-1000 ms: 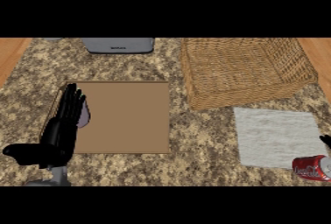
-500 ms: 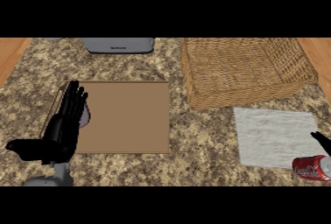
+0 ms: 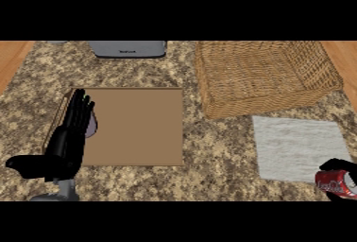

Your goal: Pick the can from the placemat and place it in the basket

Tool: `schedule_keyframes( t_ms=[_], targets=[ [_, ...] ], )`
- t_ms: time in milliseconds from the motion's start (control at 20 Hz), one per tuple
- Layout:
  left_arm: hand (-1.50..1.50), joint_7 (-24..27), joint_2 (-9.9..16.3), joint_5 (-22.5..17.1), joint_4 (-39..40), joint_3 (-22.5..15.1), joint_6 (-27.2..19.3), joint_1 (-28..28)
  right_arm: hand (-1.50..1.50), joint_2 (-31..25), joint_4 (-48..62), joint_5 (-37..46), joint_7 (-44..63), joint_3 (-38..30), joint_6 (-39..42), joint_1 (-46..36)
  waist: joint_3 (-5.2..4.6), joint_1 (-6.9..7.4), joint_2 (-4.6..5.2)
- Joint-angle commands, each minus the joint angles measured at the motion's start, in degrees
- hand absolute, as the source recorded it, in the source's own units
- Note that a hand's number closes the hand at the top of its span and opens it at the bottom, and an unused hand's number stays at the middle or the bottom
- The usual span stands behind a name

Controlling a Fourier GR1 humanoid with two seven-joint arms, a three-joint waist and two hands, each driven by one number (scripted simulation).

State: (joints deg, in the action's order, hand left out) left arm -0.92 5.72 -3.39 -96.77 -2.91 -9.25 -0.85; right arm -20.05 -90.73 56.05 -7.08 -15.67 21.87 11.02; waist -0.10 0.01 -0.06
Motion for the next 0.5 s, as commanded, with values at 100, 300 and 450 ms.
schedule_keyframes(
  t_ms=[100, 300, 450],
  targets=[
    [0.0, 0.68, -0.33, 0.07, 1.67, 1.34, 1.19, -0.21, 1.5, -1.59, -0.13, 3.01, -3.55, 1.57, -0.79, 0.59, 0.09, -0.11, 0.04],
    [0.0, 0.77, -1.94, 0.84, 1.21, -0.16, 1.09, 0.39, 1.5, 0.65, -2.77, 5.29, -2.55, 4.23, -1.89, 0.93, 0.08, -0.12, 0.02],
    [0.0, 0.89, 0.24, -0.97, 1.04, 1.27, 3.33, 0.5, 1.5, 8.92, -1.38, 12.87, 3.33, 15.36, -6.05, -4.1, 0.06, 0.98, 0.18]
  ],
)
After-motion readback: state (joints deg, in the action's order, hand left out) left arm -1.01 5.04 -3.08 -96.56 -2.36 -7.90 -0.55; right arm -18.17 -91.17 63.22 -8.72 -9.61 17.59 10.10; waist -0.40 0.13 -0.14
